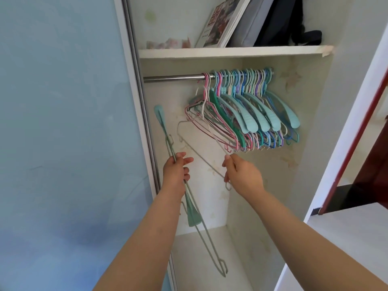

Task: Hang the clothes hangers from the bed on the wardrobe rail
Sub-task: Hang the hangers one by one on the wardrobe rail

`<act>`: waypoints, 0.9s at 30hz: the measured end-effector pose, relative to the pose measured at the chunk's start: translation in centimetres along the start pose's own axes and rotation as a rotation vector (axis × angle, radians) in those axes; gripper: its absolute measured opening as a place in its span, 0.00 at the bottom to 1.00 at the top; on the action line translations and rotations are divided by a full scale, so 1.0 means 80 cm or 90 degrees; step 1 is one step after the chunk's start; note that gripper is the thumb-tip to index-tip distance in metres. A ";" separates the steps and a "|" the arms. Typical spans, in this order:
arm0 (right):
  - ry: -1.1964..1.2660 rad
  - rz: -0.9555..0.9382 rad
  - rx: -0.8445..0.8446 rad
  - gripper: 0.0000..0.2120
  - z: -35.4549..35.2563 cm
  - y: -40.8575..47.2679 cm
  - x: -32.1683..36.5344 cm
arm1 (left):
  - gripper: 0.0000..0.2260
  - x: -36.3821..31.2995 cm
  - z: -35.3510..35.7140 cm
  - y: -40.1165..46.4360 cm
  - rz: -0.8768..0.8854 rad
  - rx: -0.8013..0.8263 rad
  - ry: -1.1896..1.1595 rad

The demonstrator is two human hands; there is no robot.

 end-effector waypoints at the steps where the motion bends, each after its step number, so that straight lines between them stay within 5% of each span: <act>1: -0.004 -0.002 -0.015 0.17 -0.004 0.011 0.009 | 0.09 0.000 -0.001 -0.001 0.004 0.002 0.011; 9: -0.152 -0.049 -0.061 0.14 -0.020 0.126 0.093 | 0.06 -0.002 -0.004 -0.017 -0.002 0.021 0.002; 17: -0.161 0.172 0.203 0.12 0.016 0.170 0.096 | 0.06 -0.008 -0.002 -0.021 -0.002 0.047 -0.036; 22: -0.277 0.182 0.125 0.05 0.001 0.155 0.064 | 0.10 -0.004 -0.005 -0.023 -0.004 0.058 -0.066; 27: -0.070 0.121 -0.045 0.16 -0.009 0.131 0.038 | 0.05 0.004 0.003 -0.024 -0.025 0.103 -0.119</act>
Point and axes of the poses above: each hand's wrist, its own y-axis towards the middle knuckle, its own z-axis out of the palm, x = y × z, the point moved 5 cm from there along y, towards the middle knuckle, and after that the axes turned 7 degrees about z, right-handed, at the moved point
